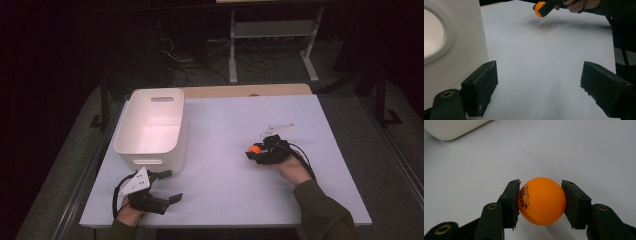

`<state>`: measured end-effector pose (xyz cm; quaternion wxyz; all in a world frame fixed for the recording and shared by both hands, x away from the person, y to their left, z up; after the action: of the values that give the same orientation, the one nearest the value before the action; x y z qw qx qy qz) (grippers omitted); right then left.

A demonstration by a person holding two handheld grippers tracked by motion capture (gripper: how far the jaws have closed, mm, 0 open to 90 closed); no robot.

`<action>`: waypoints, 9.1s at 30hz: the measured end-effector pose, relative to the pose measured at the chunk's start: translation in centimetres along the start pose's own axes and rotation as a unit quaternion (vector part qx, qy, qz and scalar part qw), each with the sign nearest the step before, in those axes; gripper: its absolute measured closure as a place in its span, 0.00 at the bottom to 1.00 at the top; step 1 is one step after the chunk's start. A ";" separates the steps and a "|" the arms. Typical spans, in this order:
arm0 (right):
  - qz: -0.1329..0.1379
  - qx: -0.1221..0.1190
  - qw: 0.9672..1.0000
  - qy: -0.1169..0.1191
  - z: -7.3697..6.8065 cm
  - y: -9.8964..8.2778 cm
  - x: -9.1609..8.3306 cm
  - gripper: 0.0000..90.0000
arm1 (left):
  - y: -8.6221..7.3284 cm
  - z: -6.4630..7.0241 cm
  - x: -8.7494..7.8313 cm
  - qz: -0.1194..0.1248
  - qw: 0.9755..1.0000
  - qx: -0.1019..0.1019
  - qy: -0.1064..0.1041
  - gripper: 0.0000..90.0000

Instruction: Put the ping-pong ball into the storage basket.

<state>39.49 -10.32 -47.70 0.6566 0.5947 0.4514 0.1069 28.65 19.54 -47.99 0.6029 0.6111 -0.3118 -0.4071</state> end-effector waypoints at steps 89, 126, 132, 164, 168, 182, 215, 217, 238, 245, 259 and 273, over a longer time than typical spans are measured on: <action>-0.021 -0.054 0.992 0.108 -9.4 1.6 4.3 0.55 | 0.0 0.0 0.0 0.002 1.000 -0.001 0.001 0.16; -0.005 -0.066 0.991 0.118 -10.0 5.7 3.6 0.55 | 0.0 -0.1 0.0 0.001 1.000 -0.002 0.001 0.16; -0.002 -0.069 0.990 0.121 -10.3 6.5 3.8 0.55 | 0.0 -0.1 0.0 0.001 1.000 -0.002 0.000 0.16; 0.009 -0.090 0.987 0.136 -11.5 11.5 4.5 0.55 | 0.0 -0.1 0.0 0.002 1.000 -0.003 0.001 0.16; 0.012 -0.092 0.986 0.138 -11.6 12.1 4.6 0.55 | 0.0 -0.1 0.0 0.002 1.000 -0.002 0.001 0.16; 0.017 -0.099 0.984 0.146 -12.3 14.5 5.3 0.55 | 0.1 -0.1 0.0 0.004 1.000 -0.002 0.001 0.16; 0.022 -0.109 0.980 0.167 -14.9 18.3 7.9 0.55 | 0.1 -0.1 -0.1 0.006 1.000 -0.003 0.001 0.16; 0.021 -0.110 0.979 0.169 -15.1 18.4 8.2 0.55 | 0.1 -0.1 -0.1 0.006 1.000 -0.003 0.001 0.16; -0.002 -0.119 0.976 0.182 -17.1 18.4 11.9 0.55 | 0.1 -0.1 -0.1 0.007 1.000 -0.004 0.001 0.16; -0.018 -0.124 0.975 0.183 -17.4 17.9 12.9 0.55 | 0.1 -0.1 -0.1 0.007 1.000 -0.005 0.001 0.16; -0.047 -0.137 0.971 0.189 -18.4 17.2 14.0 0.54 | 0.1 -0.1 -0.1 0.008 1.000 -0.004 0.001 0.16; -0.034 -0.127 0.974 0.185 -17.9 17.8 13.3 0.46 | 0.1 -0.1 -0.1 0.009 1.000 -0.003 0.002 0.16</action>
<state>41.22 15.78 -36.22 0.6354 0.4607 0.5676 0.2486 28.67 19.63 -47.86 0.6093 0.6068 -0.3151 -0.4016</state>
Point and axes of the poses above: each handheld gripper's, and its own axes: x roughly forward along the jaws, y roughly out of its top, z roughly to its right, the point moved 8 cm from there along x, roughly forward along the jaws, and after that the axes turned 14 degrees about z, right-handed, at the moved point
